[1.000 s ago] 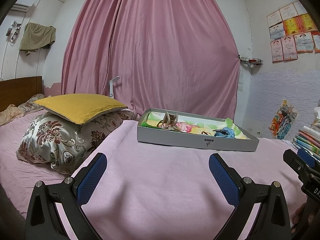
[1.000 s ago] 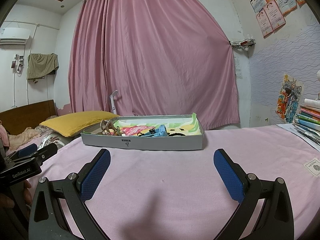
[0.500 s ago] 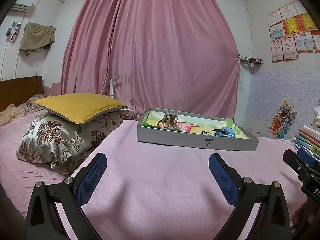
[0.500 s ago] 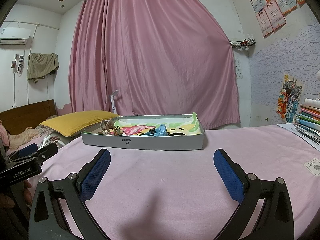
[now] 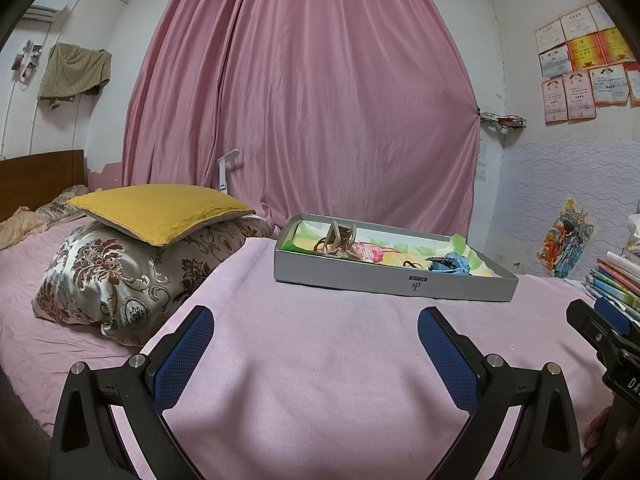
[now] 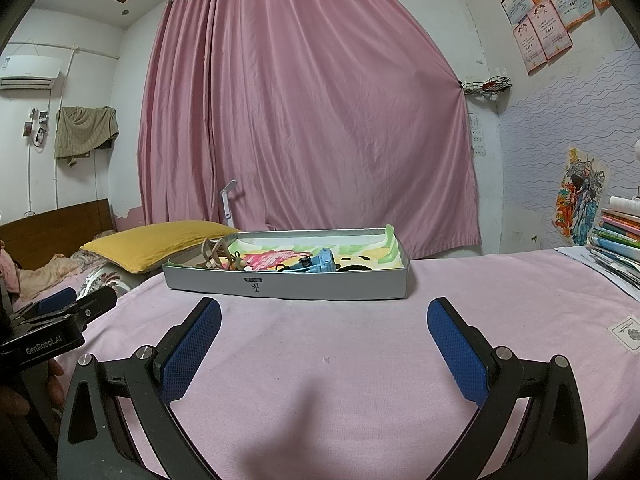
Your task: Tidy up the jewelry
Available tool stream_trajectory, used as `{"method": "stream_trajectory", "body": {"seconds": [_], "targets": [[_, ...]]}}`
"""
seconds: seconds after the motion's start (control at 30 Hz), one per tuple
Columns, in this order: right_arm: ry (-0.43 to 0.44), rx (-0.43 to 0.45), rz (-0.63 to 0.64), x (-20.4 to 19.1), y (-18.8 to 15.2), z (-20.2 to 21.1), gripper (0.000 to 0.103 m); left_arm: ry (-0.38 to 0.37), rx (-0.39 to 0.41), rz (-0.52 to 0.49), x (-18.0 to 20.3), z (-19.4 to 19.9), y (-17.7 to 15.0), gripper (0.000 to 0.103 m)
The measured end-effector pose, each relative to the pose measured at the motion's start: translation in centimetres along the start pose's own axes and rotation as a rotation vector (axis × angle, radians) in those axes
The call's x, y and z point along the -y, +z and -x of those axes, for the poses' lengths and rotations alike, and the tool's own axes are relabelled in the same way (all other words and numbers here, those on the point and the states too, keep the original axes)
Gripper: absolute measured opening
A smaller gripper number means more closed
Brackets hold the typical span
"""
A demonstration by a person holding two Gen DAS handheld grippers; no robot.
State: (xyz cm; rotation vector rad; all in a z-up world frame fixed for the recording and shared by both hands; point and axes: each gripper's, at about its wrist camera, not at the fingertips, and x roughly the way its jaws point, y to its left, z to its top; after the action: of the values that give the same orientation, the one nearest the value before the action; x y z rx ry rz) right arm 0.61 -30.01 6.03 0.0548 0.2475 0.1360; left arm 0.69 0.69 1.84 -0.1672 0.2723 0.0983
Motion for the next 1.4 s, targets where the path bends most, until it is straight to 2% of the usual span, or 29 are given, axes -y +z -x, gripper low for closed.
{"method": "stream_trajectory", "body": {"seconds": [0.97, 1.4], "targets": [[0.001, -0.003, 0.001, -0.09, -0.06, -0.02, 0.101, -0.004, -0.013, -0.001, -0.41, 0.05, -0.17, 0.102], [0.002, -0.006, 0.002, -0.53, -0.35, 0.05, 0.101, 0.027, -0.036, -0.029, -0.33, -0.03, -0.30, 0.102]]}}
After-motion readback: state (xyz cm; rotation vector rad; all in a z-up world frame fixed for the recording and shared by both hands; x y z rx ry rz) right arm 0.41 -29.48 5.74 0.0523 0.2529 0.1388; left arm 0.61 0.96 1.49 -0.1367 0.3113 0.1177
